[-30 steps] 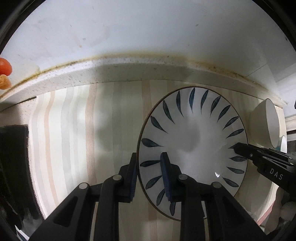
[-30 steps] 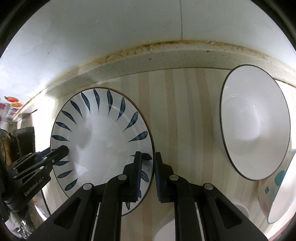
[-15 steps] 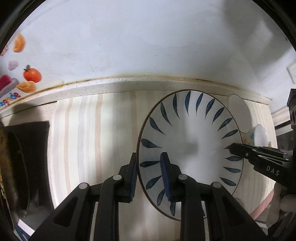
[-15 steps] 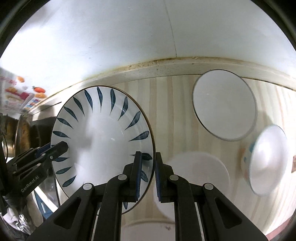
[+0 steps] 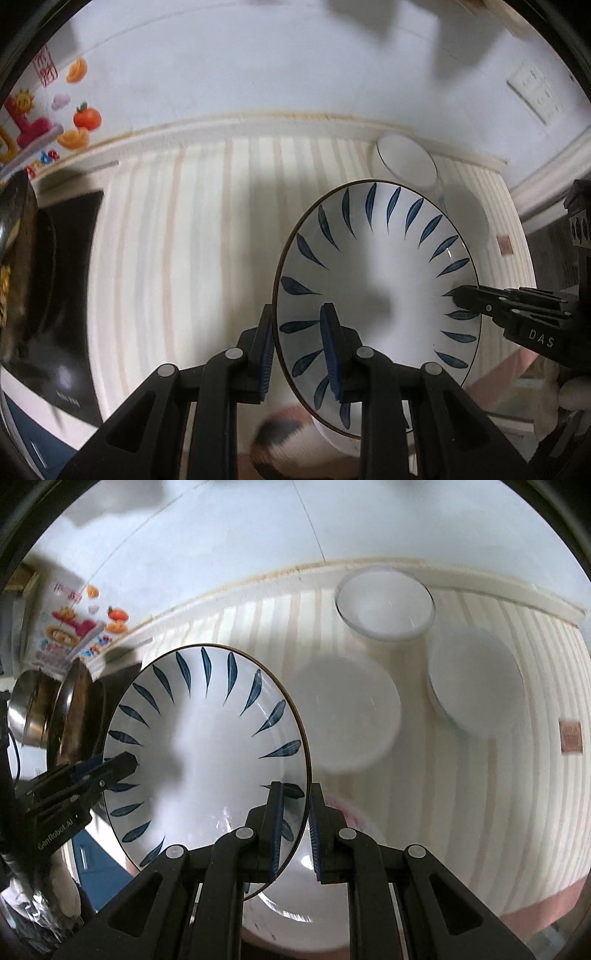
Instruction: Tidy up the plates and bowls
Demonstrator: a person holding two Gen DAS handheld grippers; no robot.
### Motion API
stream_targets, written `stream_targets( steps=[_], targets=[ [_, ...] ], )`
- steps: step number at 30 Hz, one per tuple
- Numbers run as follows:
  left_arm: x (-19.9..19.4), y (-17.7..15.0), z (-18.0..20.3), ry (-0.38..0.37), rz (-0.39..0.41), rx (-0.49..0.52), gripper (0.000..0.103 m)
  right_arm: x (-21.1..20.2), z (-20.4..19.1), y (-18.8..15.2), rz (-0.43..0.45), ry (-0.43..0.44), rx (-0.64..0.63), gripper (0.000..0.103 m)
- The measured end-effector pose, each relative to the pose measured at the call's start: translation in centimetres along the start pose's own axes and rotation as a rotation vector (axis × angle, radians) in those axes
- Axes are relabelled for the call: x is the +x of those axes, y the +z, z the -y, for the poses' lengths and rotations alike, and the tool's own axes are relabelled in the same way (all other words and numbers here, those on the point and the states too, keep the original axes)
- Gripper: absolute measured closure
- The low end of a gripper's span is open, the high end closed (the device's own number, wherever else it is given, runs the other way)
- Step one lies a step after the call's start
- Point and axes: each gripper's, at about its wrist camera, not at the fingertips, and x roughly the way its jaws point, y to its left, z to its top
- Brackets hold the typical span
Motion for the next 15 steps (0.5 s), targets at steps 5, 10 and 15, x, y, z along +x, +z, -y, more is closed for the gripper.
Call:
stream_targets(
  steps=[5,10,15],
  targets=[
    [1.8,-3.5,1.8,-0.015,-0.064,0.003,0.081,1.1,2.0,-4.8,-0.051,-0.01,0.005,0.088],
    [4.7,-5.9,3.3,0.001,-0.134,0.026,0.081,3.6,4.1,-8.1,-0.106,-0.017,0.03,0.088],
    [6.8,-7.2,4.3,0.025,-0.177,0.045,0.081,5.5,5.4,-10.0,-0.132,-0.029,0.038,0.088]
  ],
)
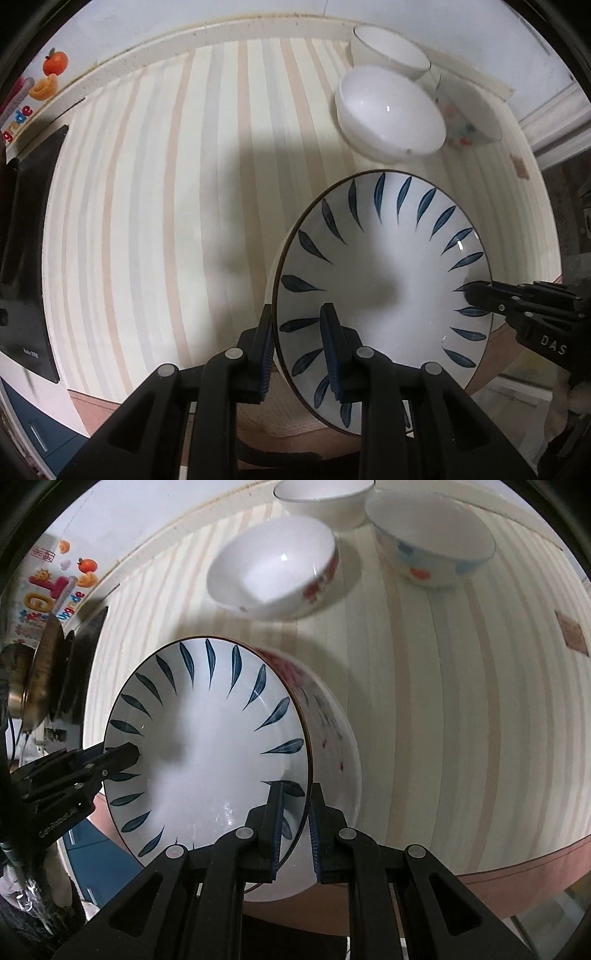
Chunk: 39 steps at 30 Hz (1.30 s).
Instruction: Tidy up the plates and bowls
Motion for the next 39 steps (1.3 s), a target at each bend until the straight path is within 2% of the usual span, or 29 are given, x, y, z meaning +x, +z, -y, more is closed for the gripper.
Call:
stream_targets(
  steps=[7,15,27,31,37,39],
  targets=[
    [1.4,0.1,1.2,0.032,-0.012,0.027,0.081,1.2,1.0,-0.8,-0.006,-0.012,0.003,0.088],
    [1.7,0.2,1.6,0.026,-0.009,0.009,0.081,1.2,1.2,-0.9,0.007,-0.01,0.006,0.088],
    [2.3,-0.2,1.1,0.007,-0.019,-0.024,0.081,0.6,2.0,-0.6,0.012,0.047,0.052,0.088],
    [2.4,0.0,1.1,0.01,-0.019,-0.042,0.081,0.2,2.5,-0.7,0.02,0.085,0.089,0.086],
    [0.6,-0.3,0.6,0.039,0.015,-0.072,0.081,-1.2,3.0,-0.8,0.045,0.109,0.09,0.086],
    [-0.4,-0.7,0.9,0.046,0.034,-0.08,0.081,-2.2,2.7,-1.1,0.068,0.088,0.07,0.086]
  ],
)
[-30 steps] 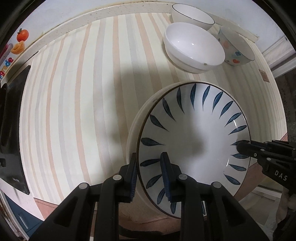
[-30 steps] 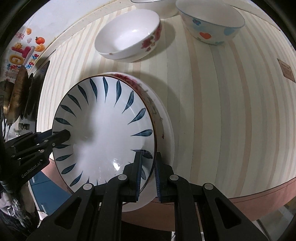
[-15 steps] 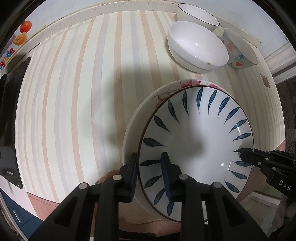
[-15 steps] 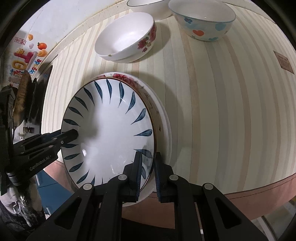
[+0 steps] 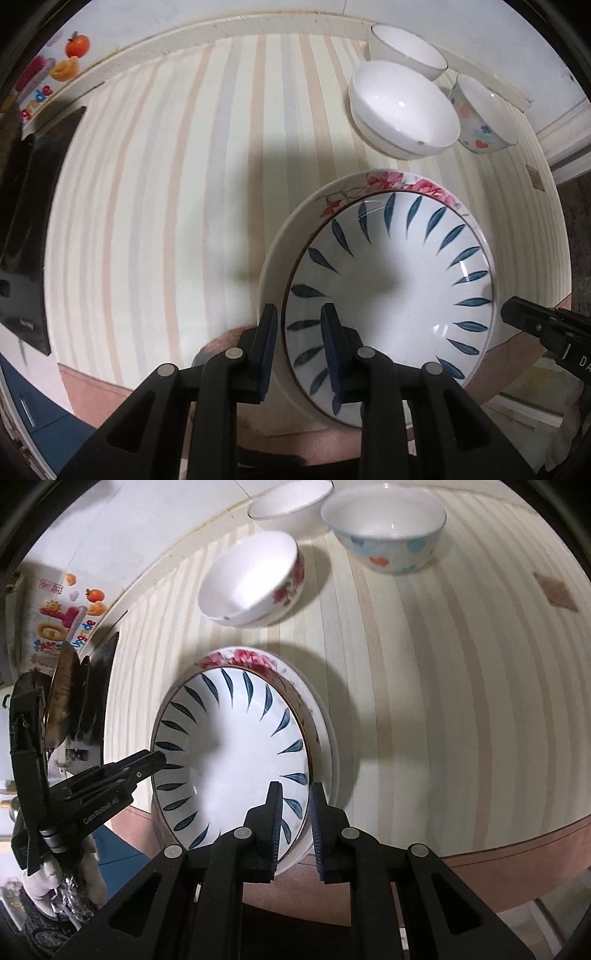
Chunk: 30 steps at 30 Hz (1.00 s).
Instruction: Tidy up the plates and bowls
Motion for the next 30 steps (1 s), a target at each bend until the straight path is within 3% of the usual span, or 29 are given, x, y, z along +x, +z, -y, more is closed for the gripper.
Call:
stream_targets(
  steps=[10,16,22,30],
  targets=[
    [-8.6,-4.6,1.9,0.014,0.13,-0.014,0.081,-7.4,-2.7,-4.9,0.12,-0.046,-0.112,0.085],
    [-12.5,-7.3,3.0,-0.016,0.156,0.004,0.081,-12.2,-4.6,-8.3,0.182,-0.059,-0.149,0.085],
    [-15.3,-8.3,3.7,-0.035,0.192,0.056,0.081,-15.2,-6.4,-11.0,0.211,-0.072,-0.154,0.084],
    [-16.9,-8.2,3.2,-0.097,0.201,0.111,0.081,-16.7,-7.5,-12.0,0.212,-0.092,-0.089,0.084]
  ],
)
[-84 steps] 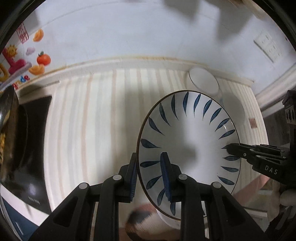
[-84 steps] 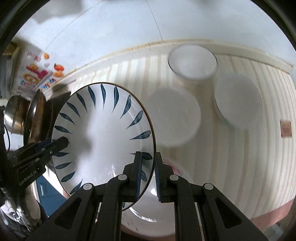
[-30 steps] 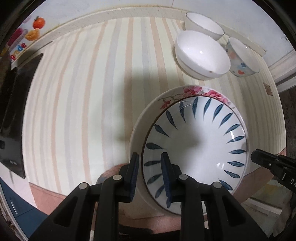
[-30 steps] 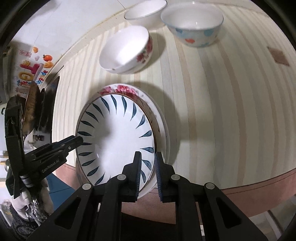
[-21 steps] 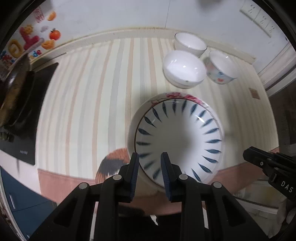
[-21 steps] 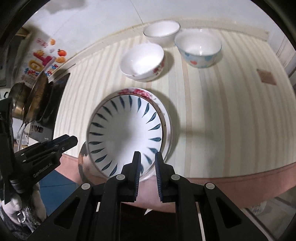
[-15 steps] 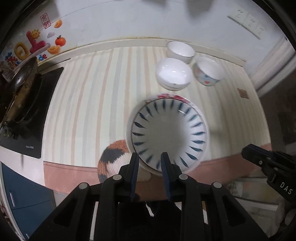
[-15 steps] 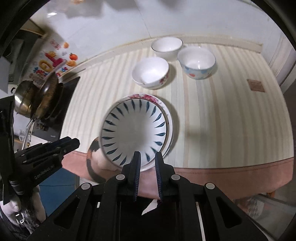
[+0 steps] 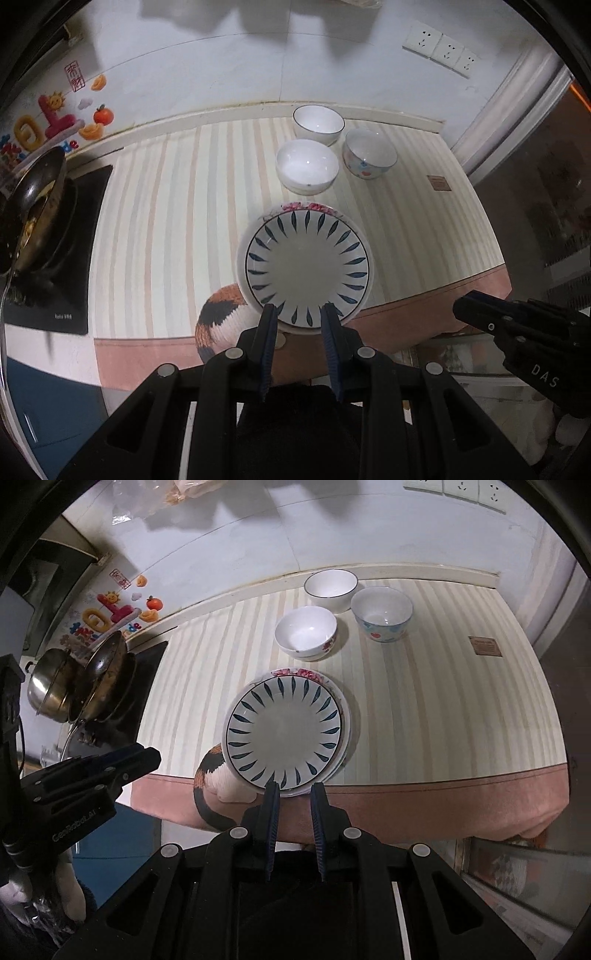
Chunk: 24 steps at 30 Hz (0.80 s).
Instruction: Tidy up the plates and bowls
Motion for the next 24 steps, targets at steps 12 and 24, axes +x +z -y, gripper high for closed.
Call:
stream_targets(
  steps=[12,24],
  targets=[
    [6.5,8.3,-2.7,0.01,0.0,-0.03,0.075,5.9,3.5,8.4,0.024,0.019,0.126,0.063],
    [23.1,19.0,-5.4,0.048,-0.193,-0.202,0.075,22.4,9.2,22.2,-0.117,0.067,0.159,0.063]
  ],
)
